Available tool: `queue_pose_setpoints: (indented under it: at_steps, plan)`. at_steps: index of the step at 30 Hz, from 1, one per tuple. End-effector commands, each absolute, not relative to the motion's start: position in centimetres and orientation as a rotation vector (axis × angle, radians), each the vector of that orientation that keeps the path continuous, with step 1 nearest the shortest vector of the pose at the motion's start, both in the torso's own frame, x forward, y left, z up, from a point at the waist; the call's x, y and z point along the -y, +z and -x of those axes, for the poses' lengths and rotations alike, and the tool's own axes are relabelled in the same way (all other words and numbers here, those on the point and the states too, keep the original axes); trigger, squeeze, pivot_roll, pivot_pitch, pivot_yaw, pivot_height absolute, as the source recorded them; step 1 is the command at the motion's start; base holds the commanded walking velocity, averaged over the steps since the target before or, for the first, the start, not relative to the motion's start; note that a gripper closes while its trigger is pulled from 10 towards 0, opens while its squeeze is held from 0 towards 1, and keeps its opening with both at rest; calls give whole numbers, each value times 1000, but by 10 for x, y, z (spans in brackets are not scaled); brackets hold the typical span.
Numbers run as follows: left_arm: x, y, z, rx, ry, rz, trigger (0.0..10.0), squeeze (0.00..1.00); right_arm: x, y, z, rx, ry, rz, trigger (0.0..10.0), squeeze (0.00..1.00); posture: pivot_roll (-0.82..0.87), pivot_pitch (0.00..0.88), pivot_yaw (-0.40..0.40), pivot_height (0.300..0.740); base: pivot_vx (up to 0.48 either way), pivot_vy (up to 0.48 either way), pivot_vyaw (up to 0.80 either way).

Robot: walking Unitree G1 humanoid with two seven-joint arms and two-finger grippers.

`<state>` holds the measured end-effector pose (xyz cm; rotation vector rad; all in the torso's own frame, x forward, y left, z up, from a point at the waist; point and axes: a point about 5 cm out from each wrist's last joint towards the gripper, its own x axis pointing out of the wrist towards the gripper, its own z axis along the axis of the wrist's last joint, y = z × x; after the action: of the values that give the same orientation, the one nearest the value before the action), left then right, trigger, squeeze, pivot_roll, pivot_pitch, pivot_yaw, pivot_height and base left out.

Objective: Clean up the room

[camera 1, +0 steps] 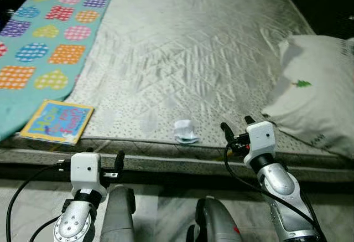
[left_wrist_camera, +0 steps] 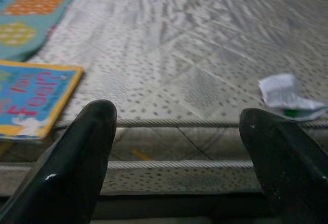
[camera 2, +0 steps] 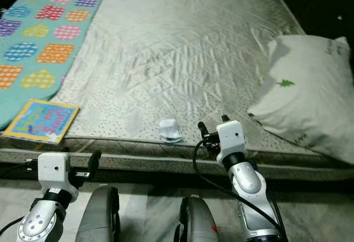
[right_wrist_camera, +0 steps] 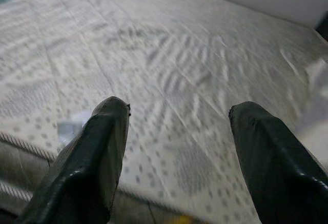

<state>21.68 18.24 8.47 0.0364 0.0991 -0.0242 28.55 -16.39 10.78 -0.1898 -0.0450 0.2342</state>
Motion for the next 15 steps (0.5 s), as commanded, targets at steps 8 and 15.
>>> queue_pose_setpoints:
  at_steps: [8,15]
  plan:
    - [-182,84,-215,-108,-31,-17,10000,0,164,107,-283,42,257,191,10000,0,-18,224,-79,580,0,0,0]
    - [-182,82,-215,-114,-35,-6,10000,0,164,107,-283,39,262,189,10000,0,-17,219,-80,575,0,0,0]
